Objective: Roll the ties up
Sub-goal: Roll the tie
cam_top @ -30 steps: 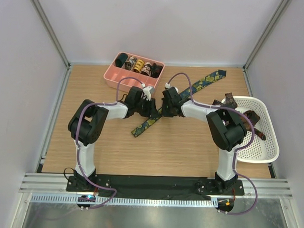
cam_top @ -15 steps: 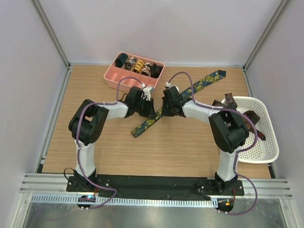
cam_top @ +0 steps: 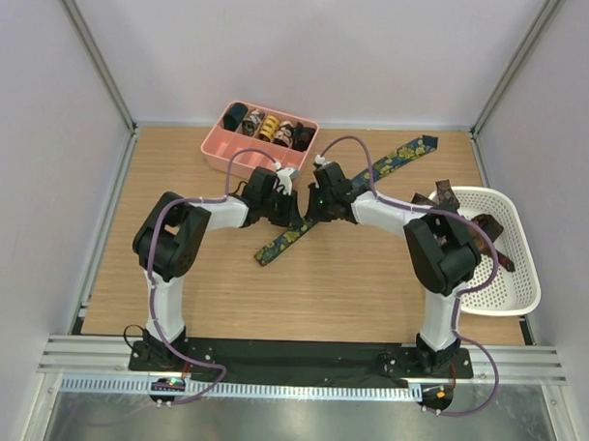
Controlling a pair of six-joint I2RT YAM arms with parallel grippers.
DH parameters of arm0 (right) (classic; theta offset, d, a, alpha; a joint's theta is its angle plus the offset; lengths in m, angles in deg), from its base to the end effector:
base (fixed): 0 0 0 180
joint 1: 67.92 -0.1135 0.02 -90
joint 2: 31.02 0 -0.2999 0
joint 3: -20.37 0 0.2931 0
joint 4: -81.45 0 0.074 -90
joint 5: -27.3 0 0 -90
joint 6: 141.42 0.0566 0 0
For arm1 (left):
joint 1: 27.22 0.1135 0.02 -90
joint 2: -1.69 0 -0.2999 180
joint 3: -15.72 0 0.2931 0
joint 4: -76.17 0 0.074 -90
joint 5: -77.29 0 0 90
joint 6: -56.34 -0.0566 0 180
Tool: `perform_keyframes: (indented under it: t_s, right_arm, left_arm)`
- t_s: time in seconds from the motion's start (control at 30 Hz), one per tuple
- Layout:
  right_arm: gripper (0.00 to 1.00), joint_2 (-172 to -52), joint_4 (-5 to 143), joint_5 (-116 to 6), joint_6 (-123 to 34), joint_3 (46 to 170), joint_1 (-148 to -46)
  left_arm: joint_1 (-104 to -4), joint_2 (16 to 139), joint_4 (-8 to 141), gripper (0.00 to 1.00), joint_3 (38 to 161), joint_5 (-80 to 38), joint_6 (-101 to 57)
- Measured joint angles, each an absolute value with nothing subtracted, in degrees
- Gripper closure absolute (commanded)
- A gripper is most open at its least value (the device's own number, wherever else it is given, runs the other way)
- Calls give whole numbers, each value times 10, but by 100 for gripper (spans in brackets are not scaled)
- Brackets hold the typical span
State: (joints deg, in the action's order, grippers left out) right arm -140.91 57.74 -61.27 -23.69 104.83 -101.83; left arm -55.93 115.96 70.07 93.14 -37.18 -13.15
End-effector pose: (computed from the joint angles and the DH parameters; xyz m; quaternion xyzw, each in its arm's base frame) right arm 0.3911 0.2646 0.1709 -0.0549 0.9354 0.1889 0.2938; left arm 0.4007 -0.2462 0.1256 0.1484 0.8877 -0.3391 0.2737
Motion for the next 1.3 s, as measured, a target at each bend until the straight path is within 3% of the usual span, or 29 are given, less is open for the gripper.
perform_keyframes:
  t_s: [0.27,0.43,0.8,1.0,1.3]
  right_arm:
    - [87,-1445,572,-630,-234,1059,-1018]
    - [88,-1448,572,-634,-231,1060,-1016]
    - [90,-1448,570,-636,-232,1061,-1015]
    - [90,-1448,566,-637,-232,1064,-1015]
    - [90,-1450,559,-637,-232,1069,-1015]
  left_arm:
    - [-559,1150,714,66,917,-372,-131]
    - [-559,1112,704,64,879,-351,-132]
    - [-559,869,673,66,733,-261,-120]
    - [-559,802,676,80,707,-261,-90]
    - [-556,862,701,98,648,-281,-53]
